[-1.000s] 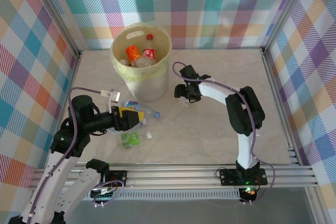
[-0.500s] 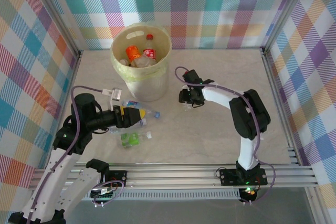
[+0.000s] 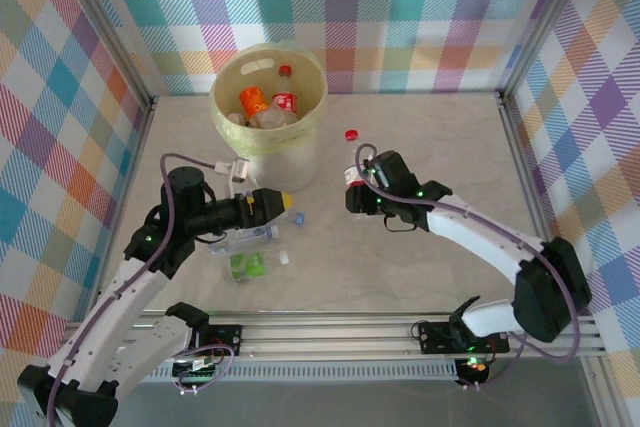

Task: Put the plastic bottles in the bin

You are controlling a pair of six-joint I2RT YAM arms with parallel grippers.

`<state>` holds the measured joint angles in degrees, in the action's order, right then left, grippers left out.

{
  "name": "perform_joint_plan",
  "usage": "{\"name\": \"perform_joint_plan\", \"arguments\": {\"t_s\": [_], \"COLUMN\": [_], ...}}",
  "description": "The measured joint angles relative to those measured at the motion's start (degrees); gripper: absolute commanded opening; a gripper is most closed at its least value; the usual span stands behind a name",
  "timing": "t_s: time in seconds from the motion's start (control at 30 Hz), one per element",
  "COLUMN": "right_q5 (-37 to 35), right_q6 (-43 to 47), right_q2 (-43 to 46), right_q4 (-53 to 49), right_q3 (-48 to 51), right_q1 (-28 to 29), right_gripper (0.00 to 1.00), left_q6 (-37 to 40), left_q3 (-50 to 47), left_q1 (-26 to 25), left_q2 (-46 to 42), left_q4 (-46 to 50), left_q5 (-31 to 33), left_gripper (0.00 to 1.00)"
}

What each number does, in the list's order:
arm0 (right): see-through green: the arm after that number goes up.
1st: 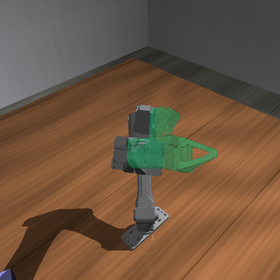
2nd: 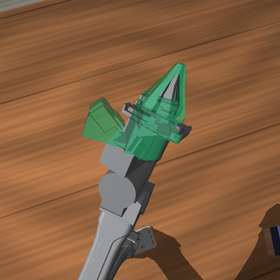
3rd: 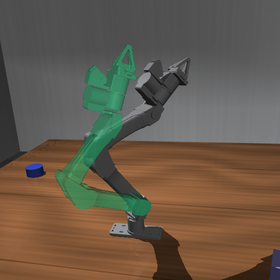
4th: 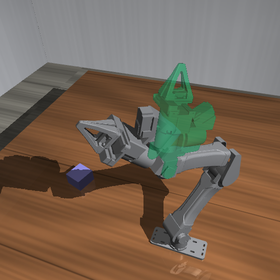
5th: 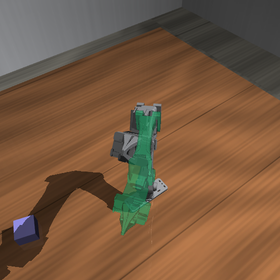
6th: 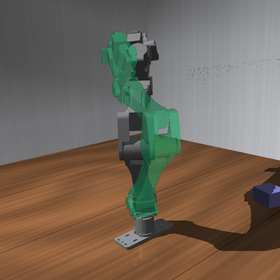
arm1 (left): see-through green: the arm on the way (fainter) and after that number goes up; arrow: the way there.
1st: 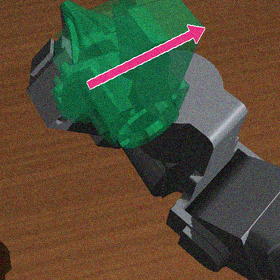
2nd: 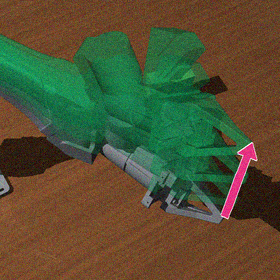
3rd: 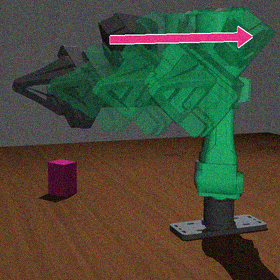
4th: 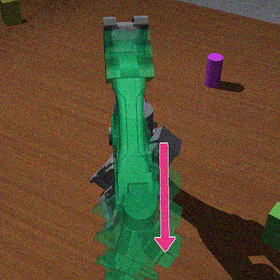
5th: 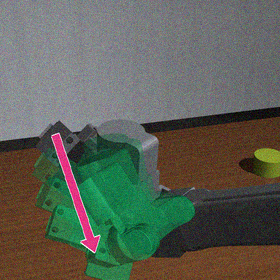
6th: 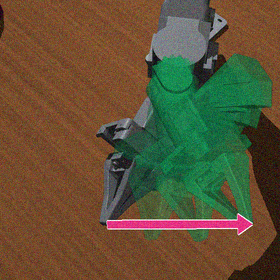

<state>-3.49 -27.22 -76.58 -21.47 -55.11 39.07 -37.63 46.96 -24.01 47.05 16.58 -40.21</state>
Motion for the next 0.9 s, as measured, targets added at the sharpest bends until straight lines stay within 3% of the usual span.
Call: {"name": "perform_joint_plan", "arguments": {"t_s": [0.37, 0.57, 0.9], "right_q5": [1.0, 1.0, 2.1], "right_q6": [1.4, 1.3, 1.8], "right_q2": [8.0, 11.2, 12.3], "right_q4": [-1.4, -1.9, -1.7], "right_q3": [0.0, 0.0, 0.0], "right_q1": [11.0, 14.0, 17.0], "right_gripper": [0.54, 0.54, 0.54], "left_q6": [-4.6, -5.0, -6.4], "left_q3": [1.1, 3.5, 6.3], "left_q1": [-5.5, -8.3, -10.2], "left_q2": [9.9, 14.5, 19.8], "left_q4": [-6.9, -8.8, -11.0], "left_q5": [3.9, 5.4, 9.4], "left_gripper": [0.99, 0.98, 0.89]}}
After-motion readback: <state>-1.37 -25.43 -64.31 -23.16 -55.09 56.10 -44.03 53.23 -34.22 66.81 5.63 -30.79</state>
